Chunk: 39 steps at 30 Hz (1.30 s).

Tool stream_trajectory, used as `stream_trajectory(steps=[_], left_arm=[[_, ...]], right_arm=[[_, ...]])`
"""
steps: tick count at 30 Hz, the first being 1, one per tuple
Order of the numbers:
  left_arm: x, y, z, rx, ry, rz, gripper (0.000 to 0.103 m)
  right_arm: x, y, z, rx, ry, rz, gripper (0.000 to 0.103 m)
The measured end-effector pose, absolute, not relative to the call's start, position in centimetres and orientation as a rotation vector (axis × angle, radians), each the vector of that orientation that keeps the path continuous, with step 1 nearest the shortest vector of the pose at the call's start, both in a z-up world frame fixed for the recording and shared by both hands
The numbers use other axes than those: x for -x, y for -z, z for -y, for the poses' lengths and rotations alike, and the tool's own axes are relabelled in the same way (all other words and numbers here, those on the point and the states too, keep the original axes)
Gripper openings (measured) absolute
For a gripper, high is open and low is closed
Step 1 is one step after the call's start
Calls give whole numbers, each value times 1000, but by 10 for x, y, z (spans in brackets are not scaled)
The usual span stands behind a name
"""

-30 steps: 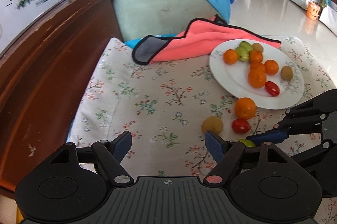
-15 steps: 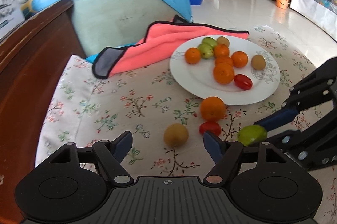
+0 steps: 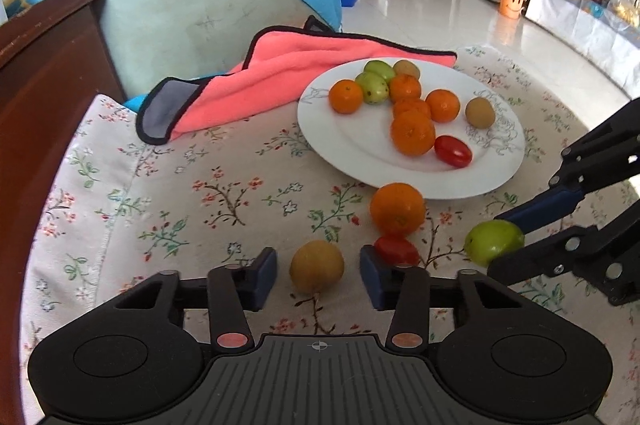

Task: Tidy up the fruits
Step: 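Grasp a brown kiwi fruit with the left tool while the right tool grasps a green mango, then carry both held fruits over the white plate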

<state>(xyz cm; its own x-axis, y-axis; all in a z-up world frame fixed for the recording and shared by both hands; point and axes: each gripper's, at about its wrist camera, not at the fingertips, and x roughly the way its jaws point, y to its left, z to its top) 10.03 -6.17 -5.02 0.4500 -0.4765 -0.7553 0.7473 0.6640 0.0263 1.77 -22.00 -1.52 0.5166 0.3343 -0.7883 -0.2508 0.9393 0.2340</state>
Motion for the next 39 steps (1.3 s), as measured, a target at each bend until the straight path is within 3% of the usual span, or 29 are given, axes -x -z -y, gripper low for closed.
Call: stream_trajectory(steps=[3, 24, 39], left_arm=[[-100, 50, 62, -379, 784, -791, 26], [-83, -24, 75, -251, 689, -632, 26], [-93, -18, 117, -218, 686, -648, 26]], right_arm=[[-18, 15, 220, -96, -351, -968, 29], [-28, -25, 259, -213, -280, -831, 28], [-37, -43, 326, -332, -84, -743, 29]])
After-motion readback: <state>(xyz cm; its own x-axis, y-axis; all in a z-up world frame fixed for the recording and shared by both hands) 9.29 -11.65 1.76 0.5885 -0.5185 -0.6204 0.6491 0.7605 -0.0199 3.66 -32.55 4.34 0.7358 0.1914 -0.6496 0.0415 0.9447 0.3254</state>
